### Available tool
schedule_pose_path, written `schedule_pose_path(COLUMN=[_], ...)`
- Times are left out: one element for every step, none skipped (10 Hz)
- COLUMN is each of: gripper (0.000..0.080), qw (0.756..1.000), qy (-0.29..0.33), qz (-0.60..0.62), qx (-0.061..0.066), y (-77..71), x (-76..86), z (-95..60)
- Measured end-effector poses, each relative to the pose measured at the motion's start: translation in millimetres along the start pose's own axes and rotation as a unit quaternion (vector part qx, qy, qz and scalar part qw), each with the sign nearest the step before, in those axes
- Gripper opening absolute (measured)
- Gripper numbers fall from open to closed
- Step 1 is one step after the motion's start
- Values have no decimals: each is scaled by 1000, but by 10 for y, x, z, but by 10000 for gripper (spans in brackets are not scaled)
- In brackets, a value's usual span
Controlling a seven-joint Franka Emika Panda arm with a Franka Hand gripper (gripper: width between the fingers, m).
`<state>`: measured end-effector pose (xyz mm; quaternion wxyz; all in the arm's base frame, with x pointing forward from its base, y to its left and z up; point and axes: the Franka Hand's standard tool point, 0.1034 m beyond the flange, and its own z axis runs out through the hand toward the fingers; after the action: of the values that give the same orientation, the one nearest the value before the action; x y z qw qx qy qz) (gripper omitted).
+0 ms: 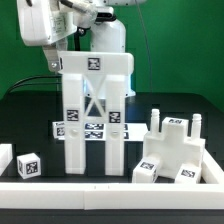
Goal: Assemble chair
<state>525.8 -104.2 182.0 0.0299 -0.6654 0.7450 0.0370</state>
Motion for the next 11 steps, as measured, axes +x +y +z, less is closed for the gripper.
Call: schedule_pose_path(gripper=[423,587,630,630,647,649,649,648,648,648,648], qw=[1000,1000,1000,1000,998,995,988,977,953,934,919], qy=[0,-1,-1,-1,-6,-12,-16,-19,-25,-26,-26], qz=[-3,-6,-8,-16,-60,-97,-153,-211,-303,-356,-394], qx=[0,0,0,0,-5,-4,-5,-1,4,5,6], y=[0,-1,-1,0,-8,-67,-140,-226,-265,-262,-262], x=[-6,-14,-21,-22,11,32,19,-12,-56,-80,-75], z=[1,2,4,2,-52,-152,-256,-326,-310,-296,-297])
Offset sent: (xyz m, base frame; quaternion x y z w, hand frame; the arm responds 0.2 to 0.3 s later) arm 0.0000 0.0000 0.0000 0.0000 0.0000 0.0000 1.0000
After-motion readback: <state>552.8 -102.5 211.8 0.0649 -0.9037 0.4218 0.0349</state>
